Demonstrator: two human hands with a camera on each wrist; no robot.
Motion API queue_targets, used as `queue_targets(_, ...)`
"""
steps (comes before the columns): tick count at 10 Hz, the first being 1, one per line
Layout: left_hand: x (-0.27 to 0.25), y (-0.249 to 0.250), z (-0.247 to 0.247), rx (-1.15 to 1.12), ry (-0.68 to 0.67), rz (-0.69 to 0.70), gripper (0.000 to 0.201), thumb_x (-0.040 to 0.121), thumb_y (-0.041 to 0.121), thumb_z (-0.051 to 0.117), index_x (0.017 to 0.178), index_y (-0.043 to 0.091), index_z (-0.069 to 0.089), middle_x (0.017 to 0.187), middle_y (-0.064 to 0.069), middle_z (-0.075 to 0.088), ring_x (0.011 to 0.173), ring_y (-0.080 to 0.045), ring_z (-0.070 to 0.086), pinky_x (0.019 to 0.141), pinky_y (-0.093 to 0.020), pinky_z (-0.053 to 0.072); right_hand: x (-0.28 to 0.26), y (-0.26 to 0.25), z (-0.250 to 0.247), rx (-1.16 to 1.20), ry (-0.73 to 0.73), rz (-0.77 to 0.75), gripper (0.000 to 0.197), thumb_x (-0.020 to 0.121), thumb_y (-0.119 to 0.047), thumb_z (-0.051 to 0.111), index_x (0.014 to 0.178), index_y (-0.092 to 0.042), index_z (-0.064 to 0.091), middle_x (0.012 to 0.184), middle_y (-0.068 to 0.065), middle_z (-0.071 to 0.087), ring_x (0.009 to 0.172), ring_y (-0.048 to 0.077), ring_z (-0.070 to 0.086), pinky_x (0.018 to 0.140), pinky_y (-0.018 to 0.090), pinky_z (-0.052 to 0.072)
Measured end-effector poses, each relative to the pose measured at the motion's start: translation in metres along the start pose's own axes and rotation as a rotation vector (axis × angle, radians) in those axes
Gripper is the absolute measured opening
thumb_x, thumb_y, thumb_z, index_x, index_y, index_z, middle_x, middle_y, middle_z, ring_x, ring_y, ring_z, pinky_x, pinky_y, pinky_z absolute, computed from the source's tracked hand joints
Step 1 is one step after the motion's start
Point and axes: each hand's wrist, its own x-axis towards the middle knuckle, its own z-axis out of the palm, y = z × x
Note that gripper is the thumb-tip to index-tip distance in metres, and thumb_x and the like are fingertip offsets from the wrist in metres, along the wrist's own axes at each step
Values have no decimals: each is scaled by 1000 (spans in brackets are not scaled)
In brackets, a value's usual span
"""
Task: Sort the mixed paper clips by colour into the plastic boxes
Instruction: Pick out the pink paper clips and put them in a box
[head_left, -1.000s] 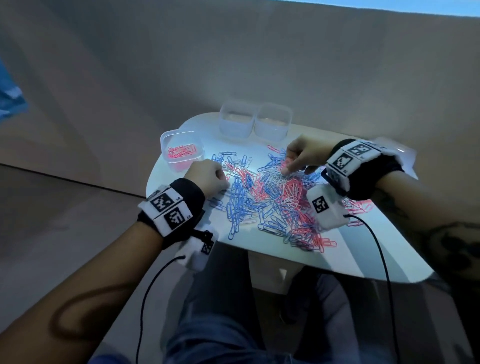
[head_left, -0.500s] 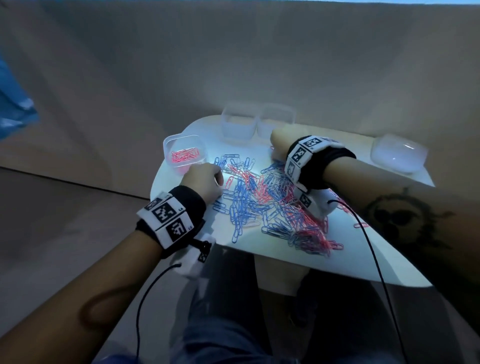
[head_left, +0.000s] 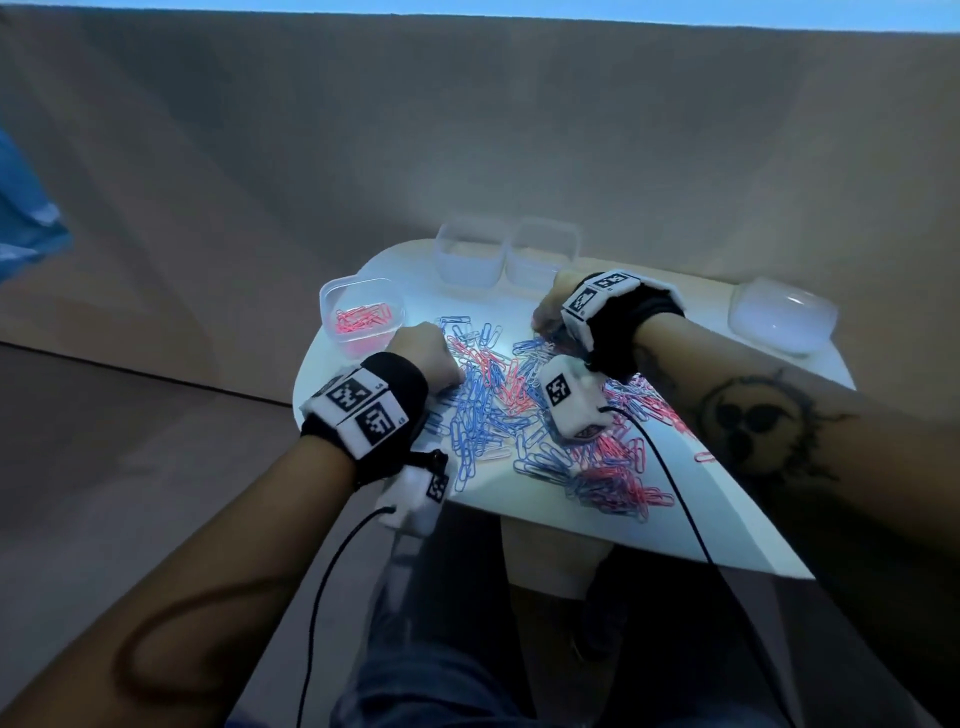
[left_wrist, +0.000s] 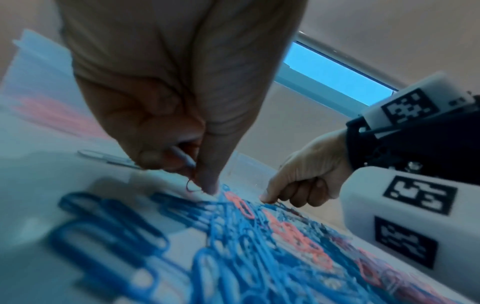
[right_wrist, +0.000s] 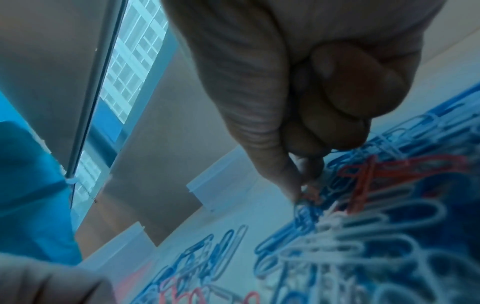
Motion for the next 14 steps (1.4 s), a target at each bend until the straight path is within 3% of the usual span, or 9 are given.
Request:
queue_targets(1, -6, 3, -4, -288, 70, 15, 24, 87, 11, 60, 65, 11, 51, 77, -8, 58, 71, -20, 53, 61, -24, 45, 13, -6, -2, 18, -37, 178, 24, 79, -13, 59, 60, -16, 45, 54, 1, 48, 53, 14, 49, 50, 18, 34)
queue_targets(2, -19, 9, -7, -723, 34, 100, 23, 88, 8, 61, 68, 14, 50, 69, -2, 51, 58, -8, 49, 44, -12, 45, 1, -16, -18, 828, -80, 330, 31, 92, -9, 33, 62, -16, 31, 50, 0, 37, 44, 13, 33, 34, 16, 30)
queue_targets(4, -48, 36, -4, -1288, -55, 91, 18, 88, 10, 59, 72, 16, 53, 54, 9, 57, 43, 4, 49, 41, -7, 40, -93, 4, -22, 2053, 6, 220, 14, 40, -9, 53, 43, -12, 40, 39, -4, 31, 26, 5, 27, 23, 14, 18)
queue_targets(5, -60, 50, 4, -1277, -141, 136, 16, 87, 9, 60, 73, 15, 55, 50, 10, 58, 42, 4, 51, 40, -8, 40, -130, 9, -5, 2189, 146, 214, 17, 46, -11, 56, 41, -14, 39, 36, -6, 29, 26, 4, 20, 24, 14, 16)
queue_targets(6, -67, 71, 8, -1207, -269, 192, 14, 87, 8, 59, 75, 13, 56, 51, 9, 59, 44, 4, 53, 42, -8, 44, -147, 11, 13, 2194, 281, 307, 25, 63, -14, 46, 40, -15, 38, 36, -5, 28, 25, 3, 21, 23, 13, 15)
queue_targets(8, -66, 92, -11, -1159, -388, 204, 12, 86, 4, 59, 76, 10, 58, 52, 5, 62, 45, 1, 57, 45, -9, 48, -157, 4, 35, 2362, 338, 222, 21, 42, -6, 57, 57, -11, 43, 44, -4, 34, 30, 6, 31, 25, 15, 27)
queue_targets(10, -94, 99, 39, -799, -273, 282, 24, 78, -5, 68, 60, 8, 57, 39, 5, 52, 37, -5, 50, 41, -15, 42, -148, -6, 61, 2172, 374, 401, 50, 97, -46, 23, 72, -11, 47, 53, 2, 44, 30, 6, 32, 33, 11, 24)
queue_targets(11, -88, 94, 44, -599, -169, 362, 13, 69, 7, 78, 63, 5, 66, 46, 1, 54, 48, -12, 51, 59, -25, 49, -157, -4, 64, 2113, 338, 420, 55, 94, -57, 21, 68, -12, 41, 45, -1, 37, 30, 5, 30, 32, 11, 25)
queue_targets(14, -79, 71, 25, -281, -50, 434, 25, 66, 15, 77, 54, 21, 56, 46, 11, 49, 40, 4, 45, 48, -5, 36, -135, -35, 69, 1865, 52, 348, 41, 100, -35, 29, 67, -17, 44, 37, -9, 30, 31, 0, 23, 31, 11, 15)
